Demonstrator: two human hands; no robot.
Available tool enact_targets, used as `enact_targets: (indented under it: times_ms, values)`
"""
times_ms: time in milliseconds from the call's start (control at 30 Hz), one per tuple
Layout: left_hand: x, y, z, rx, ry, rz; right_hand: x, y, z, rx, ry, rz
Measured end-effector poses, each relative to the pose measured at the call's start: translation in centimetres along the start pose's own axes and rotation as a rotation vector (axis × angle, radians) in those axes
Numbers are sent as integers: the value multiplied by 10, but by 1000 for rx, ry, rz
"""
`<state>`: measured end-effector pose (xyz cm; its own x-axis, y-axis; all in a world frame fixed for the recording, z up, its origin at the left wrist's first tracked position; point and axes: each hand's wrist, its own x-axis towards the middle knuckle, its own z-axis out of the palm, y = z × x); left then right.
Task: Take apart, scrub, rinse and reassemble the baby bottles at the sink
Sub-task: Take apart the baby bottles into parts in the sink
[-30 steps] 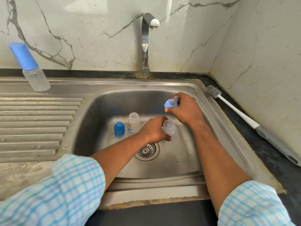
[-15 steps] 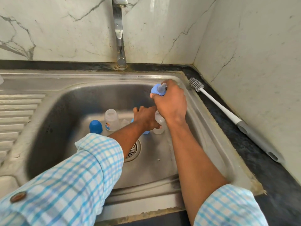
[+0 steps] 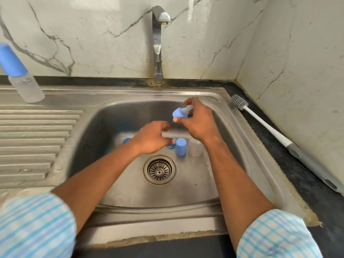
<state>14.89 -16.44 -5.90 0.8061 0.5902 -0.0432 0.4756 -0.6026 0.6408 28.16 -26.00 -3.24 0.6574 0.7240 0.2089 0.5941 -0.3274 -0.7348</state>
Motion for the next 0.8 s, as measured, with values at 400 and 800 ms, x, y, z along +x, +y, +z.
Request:
enact_targets:
  times_ms: [400,800]
  values:
    - [-56,-10,-31,-637,235,145,-29,-48,10,127,-276,-201]
    - [-53,-6,-38,-1131,220,-4,-27,-49,0,192,-215,-274]
